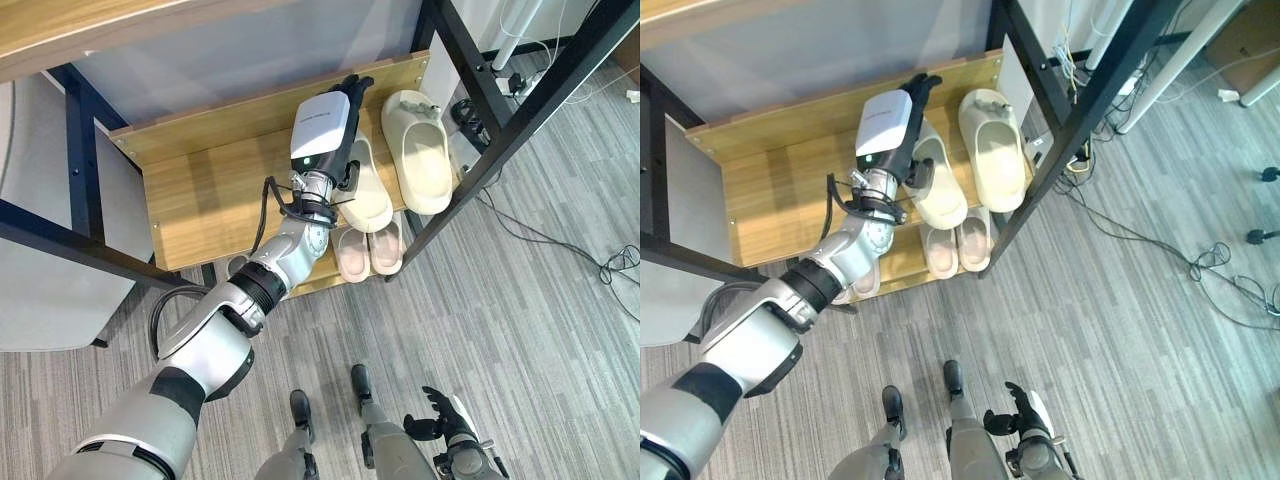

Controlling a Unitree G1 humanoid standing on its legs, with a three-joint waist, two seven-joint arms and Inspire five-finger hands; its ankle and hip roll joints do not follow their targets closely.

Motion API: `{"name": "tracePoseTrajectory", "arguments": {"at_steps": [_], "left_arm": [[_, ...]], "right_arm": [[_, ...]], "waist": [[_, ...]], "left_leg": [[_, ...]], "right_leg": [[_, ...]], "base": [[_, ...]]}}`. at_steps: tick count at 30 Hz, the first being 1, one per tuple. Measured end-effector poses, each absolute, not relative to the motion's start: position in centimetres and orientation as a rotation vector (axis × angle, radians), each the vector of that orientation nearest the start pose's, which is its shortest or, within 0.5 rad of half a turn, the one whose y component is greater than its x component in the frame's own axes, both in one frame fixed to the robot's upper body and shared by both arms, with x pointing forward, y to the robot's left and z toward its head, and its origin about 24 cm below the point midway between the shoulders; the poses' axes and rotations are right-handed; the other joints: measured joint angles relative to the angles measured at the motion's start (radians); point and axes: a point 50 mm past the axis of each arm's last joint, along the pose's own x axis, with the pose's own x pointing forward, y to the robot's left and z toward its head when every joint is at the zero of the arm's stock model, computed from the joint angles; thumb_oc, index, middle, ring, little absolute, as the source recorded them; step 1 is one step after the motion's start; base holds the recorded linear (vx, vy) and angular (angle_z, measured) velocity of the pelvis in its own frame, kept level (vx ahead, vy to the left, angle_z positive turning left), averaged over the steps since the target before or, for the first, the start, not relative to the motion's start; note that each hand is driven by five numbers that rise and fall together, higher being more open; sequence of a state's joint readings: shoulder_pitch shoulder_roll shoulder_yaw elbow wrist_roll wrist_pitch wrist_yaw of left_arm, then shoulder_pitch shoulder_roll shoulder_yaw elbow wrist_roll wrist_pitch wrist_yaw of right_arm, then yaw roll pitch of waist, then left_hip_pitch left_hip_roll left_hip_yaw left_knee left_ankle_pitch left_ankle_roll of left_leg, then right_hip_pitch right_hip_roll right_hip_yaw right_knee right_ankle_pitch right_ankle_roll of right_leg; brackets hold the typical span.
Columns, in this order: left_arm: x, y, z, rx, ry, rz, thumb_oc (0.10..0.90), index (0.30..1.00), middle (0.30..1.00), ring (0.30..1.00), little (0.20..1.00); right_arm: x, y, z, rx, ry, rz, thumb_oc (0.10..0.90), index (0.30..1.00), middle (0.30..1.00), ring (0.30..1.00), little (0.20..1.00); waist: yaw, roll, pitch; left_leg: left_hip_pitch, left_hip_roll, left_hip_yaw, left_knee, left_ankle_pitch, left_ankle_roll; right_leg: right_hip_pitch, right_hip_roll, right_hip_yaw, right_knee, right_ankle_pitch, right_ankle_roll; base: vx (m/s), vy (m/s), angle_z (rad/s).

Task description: Arrange the slippers neatly on the shoe rack.

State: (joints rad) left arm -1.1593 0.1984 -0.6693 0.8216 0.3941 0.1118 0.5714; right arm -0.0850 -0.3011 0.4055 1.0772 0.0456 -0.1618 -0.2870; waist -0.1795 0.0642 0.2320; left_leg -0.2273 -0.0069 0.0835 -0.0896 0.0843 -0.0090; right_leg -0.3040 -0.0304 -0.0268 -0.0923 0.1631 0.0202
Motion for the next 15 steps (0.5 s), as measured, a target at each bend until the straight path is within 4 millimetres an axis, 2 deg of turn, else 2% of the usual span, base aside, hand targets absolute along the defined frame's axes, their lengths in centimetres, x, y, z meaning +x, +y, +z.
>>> {"name": "tracePoseTrajectory", "arguments": {"at_steps": [8, 15], "left_arm": [[39.3, 4.7, 20.1, 1.049, -0.591, 0.107, 0.800, 0.900, 0.900, 0.900, 0.900], [38.6, 4.1, 20.8, 1.005, -0.659, 0.082, 0.800, 0.900, 0.900, 0.900, 0.900]], "right_arm": [[15.7, -22.7, -13.3, -0.571, 0.840, -0.054, 0.800, 0.900, 0.900, 0.900, 0.900], [15.2, -22.9, -13.6, -0.571, 0.875, -0.046, 0.800, 0.900, 0.900, 0.900, 0.900]], "waist": [[0.001, 0.001, -0.001], [0.003, -0.001, -0.003]], "left_leg": [[0.017, 0.000, -0.009, 0.000, 0.001, 0.001], [0.042, 0.000, -0.015, 0.000, 0.002, 0.003]], "right_leg": [[0.019, 0.000, -0.007, 0.000, 0.001, 0.000], [0.048, -0.001, -0.012, 0.000, 0.000, 0.001]], "base": [[0.00, -0.001, 0.01], [0.01, -0.003, 0.02]]}}
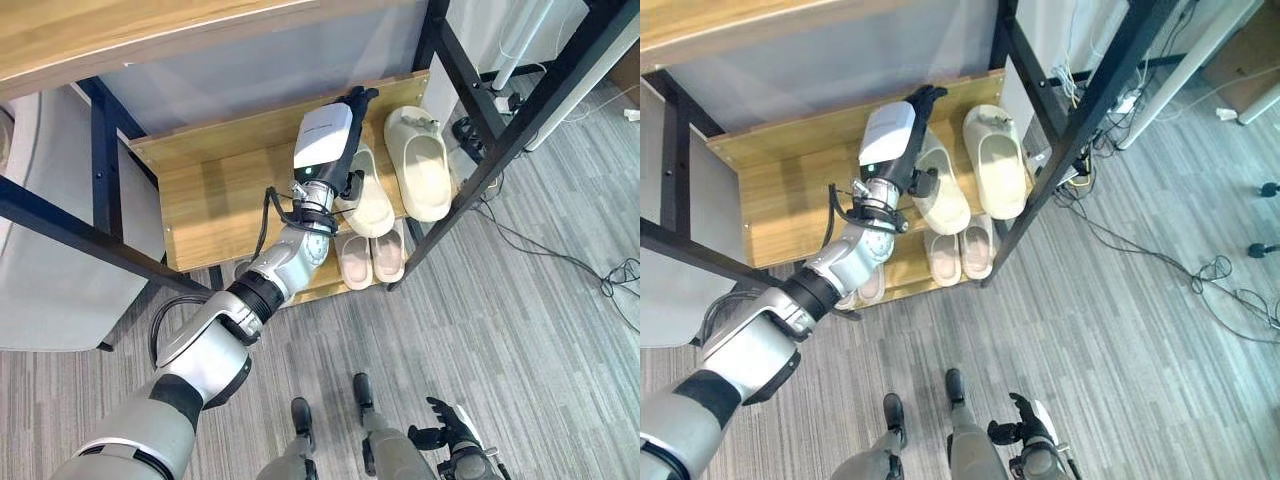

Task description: Arrange the slippers neatly on the shoe rack.

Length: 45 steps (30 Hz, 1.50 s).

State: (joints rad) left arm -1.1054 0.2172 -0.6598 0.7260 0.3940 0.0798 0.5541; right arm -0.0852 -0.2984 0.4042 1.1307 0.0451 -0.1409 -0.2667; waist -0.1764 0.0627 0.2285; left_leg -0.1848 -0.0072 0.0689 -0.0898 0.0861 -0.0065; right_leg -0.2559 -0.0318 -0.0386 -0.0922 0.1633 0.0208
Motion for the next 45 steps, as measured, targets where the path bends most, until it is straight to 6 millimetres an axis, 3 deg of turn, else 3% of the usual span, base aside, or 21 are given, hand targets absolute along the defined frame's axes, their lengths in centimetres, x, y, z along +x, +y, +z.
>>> {"name": "tracePoseTrajectory", "arguments": {"at_steps": [4, 8, 14, 18, 23, 28, 34, 45], "left_arm": [[38.0, 3.9, 21.3, 0.963, -0.702, 0.070, 0.800, 0.900, 0.900, 0.900, 0.900], [37.4, 5.0, 20.2, 0.881, -0.674, 0.063, 0.800, 0.900, 0.900, 0.900, 0.900], [37.5, 7.7, 15.3, 0.673, -0.410, 0.076, 0.800, 0.900, 0.900, 0.900, 0.900], [37.3, 8.6, 13.4, 0.595, -0.299, 0.074, 0.800, 0.900, 0.900, 0.900, 0.900], [37.2, 8.0, 12.5, 0.627, -0.272, 0.020, 0.800, 0.900, 0.900, 0.900, 0.900], [36.9, 5.9, 11.2, 0.629, -0.234, -0.042, 0.800, 0.900, 0.900, 0.900, 0.900], [36.7, 5.4, 10.1, 0.723, -0.214, -0.070, 0.800, 0.900, 0.900, 0.900, 0.900], [36.4, 4.1, 9.5, 0.724, -0.202, -0.101, 0.800, 0.900, 0.900, 0.900, 0.900]], "right_arm": [[15.0, -22.8, -13.8, -0.571, 0.893, -0.044, 0.800, 0.900, 0.900, 0.900, 0.900], [14.8, -22.5, -13.9, -0.563, 0.905, -0.041, 0.800, 0.900, 0.900, 0.900, 0.900], [14.1, -21.8, -14.4, -0.530, 0.939, -0.049, 0.800, 0.900, 0.900, 0.900, 0.900], [14.1, -21.8, -14.4, -0.530, 0.942, -0.051, 0.800, 0.900, 0.900, 0.900, 0.900], [14.1, -21.8, -14.4, -0.527, 0.951, -0.053, 0.800, 0.900, 0.900, 0.900, 0.900], [14.1, -21.7, -14.5, -0.527, 0.950, -0.051, 0.800, 0.900, 0.900, 0.900, 0.900], [14.1, -21.7, -14.5, -0.527, 0.949, -0.052, 0.800, 0.900, 0.900, 0.900, 0.900], [14.0, -21.8, -14.5, -0.526, 0.953, -0.057, 0.800, 0.900, 0.900, 0.900, 0.900]], "waist": [[0.003, 0.000, -0.001], [0.014, -0.007, -0.021], [0.036, -0.009, -0.067], [0.052, -0.009, -0.068], [0.053, -0.011, -0.079], [0.047, -0.012, -0.090], [0.028, -0.012, -0.090], [0.025, -0.012, -0.090]], "left_leg": [[0.015, 0.000, -0.003, 0.000, 0.000, 0.000], [0.038, 0.001, -0.013, 0.000, 0.000, 0.000], [0.052, -0.001, -0.030, 0.000, 0.002, 0.001], [0.052, -0.005, -0.036, 0.000, 0.004, 0.003], [0.047, -0.011, -0.041, 0.000, 0.007, 0.008], [0.031, -0.013, -0.041, 0.000, 0.009, 0.010], [0.021, -0.011, -0.026, 0.000, 0.009, 0.010], [0.007, -0.009, -0.023, 0.000, 0.008, 0.010]], "right_leg": [[0.017, -0.001, -0.005, 0.000, 0.000, 0.000], [0.043, 0.000, -0.014, 0.000, -0.002, 0.002], [0.065, -0.004, -0.037, -0.001, -0.006, 0.006], [0.066, -0.008, -0.039, -0.001, -0.006, 0.006], [0.064, -0.014, -0.042, -0.001, -0.006, 0.006], [0.047, -0.016, -0.041, 0.000, -0.006, 0.007], [0.033, -0.013, -0.035, 0.000, -0.006, 0.008], [0.018, -0.010, -0.030, -0.001, -0.007, 0.008]], "base": [[0.02, -0.001, 0.02], [0.02, -0.003, 0.06], [0.00, -0.006, 0.10], [0.00, 0.002, 0.04], [0.00, 0.002, 0.02], [0.00, -0.005, 0.00], [-0.01, -0.013, -0.05], [0.00, -0.001, 0.00]]}}
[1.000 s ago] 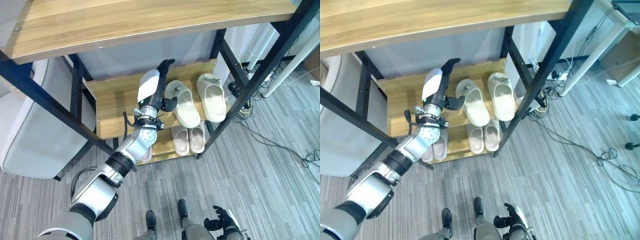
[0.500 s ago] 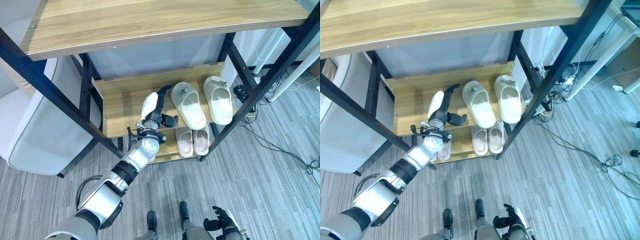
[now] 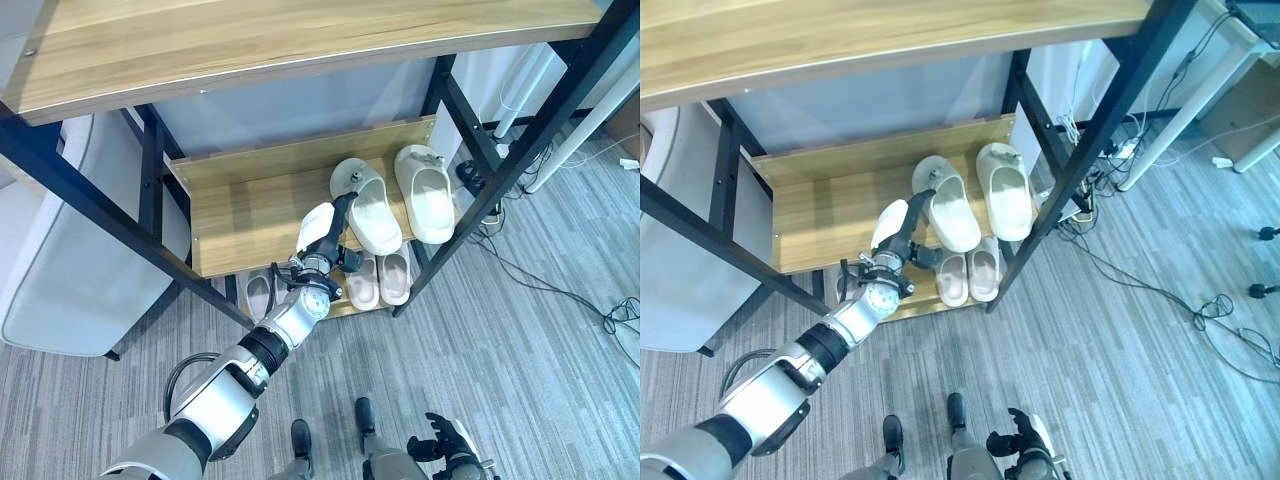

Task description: Arrange the slippers neatly on the shoe rack.

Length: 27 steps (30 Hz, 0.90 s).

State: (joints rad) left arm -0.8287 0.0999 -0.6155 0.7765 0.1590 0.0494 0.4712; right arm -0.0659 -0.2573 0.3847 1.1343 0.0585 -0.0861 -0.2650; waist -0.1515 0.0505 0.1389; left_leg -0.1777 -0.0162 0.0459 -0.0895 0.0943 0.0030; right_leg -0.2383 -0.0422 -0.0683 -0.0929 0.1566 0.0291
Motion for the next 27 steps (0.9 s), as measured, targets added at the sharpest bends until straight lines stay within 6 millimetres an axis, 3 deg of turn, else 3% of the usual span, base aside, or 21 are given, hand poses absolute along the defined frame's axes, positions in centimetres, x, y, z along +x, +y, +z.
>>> {"name": "tracePoseTrajectory", "arguments": {"at_steps": [12, 27], "left_arm": [[36.3, 3.2, 10.2, 0.667, -0.222, -0.103, 0.800, 0.900, 0.900, 0.900, 0.900], [35.8, 1.7, 11.8, 0.500, -0.263, -0.150, 0.800, 0.900, 0.900, 0.900, 0.900]], "right_arm": [[14.0, -21.9, -14.4, -0.521, 0.950, -0.066, 0.800, 0.900, 0.900, 0.900, 0.900], [14.2, -22.2, -14.3, -0.520, 0.937, -0.082, 0.800, 0.900, 0.900, 0.900, 0.900]], "waist": [[-0.003, 0.001, 0.002], [-0.007, 0.004, 0.049]], "left_leg": [[-0.015, 0.000, 0.018, 0.000, -0.001, 0.001], [-0.026, -0.003, 0.021, 0.000, -0.005, 0.006]], "right_leg": [[-0.024, 0.001, 0.020, 0.000, -0.001, 0.003], [-0.035, -0.002, 0.022, 0.000, 0.000, 0.002]], "base": [[0.01, -0.004, -0.04], [0.00, 0.000, 0.00]]}}
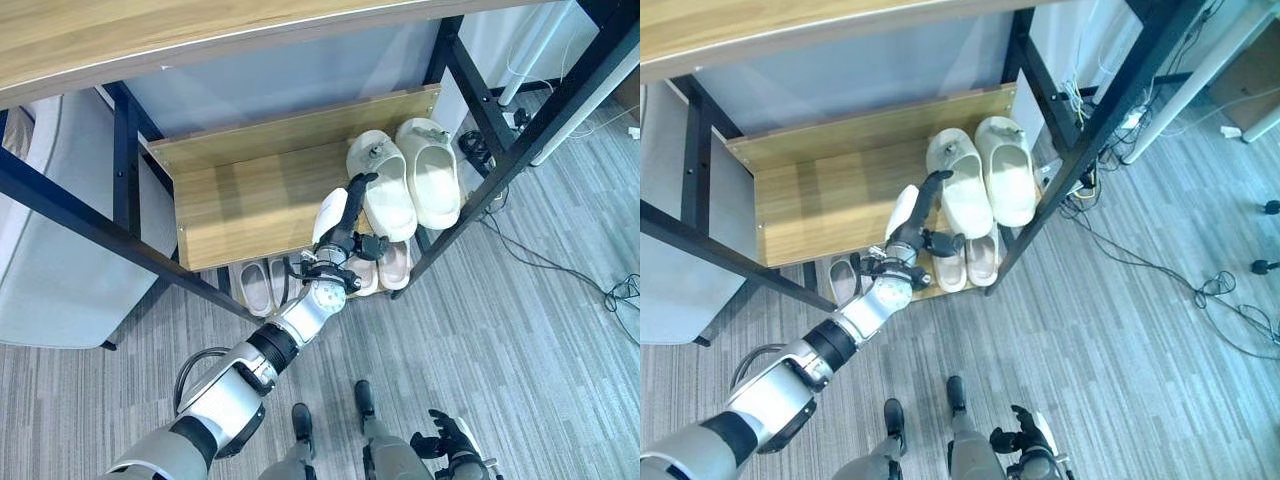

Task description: Arrange the slippers neatly on the shoe rack.

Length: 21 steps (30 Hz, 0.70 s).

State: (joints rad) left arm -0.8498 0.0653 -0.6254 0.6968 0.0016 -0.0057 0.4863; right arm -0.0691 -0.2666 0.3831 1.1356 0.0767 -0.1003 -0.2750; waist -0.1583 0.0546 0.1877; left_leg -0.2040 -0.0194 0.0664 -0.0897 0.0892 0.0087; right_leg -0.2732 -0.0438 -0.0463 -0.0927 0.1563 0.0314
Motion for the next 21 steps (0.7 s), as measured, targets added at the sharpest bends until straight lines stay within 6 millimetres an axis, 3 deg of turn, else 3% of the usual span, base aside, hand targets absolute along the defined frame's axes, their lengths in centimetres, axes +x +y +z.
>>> {"name": "tracePoseTrajectory", "arguments": {"at_steps": [21], "left_arm": [[36.20, 1.61, 12.12, 0.449, -0.239, -0.142, 0.800, 0.900, 0.900, 0.900, 0.900]], "right_arm": [[14.41, -21.93, -14.25, -0.516, 0.930, -0.070, 0.800, 0.900, 0.900, 0.900, 0.900]], "waist": [[-0.021, -0.016, 0.003]], "left_leg": [[0.000, -0.017, 0.017, 0.000, -0.010, 0.016]], "right_leg": [[-0.006, -0.016, 0.026, 0.000, 0.003, 0.017]], "base": [[0.00, 0.000, -0.01]]}}
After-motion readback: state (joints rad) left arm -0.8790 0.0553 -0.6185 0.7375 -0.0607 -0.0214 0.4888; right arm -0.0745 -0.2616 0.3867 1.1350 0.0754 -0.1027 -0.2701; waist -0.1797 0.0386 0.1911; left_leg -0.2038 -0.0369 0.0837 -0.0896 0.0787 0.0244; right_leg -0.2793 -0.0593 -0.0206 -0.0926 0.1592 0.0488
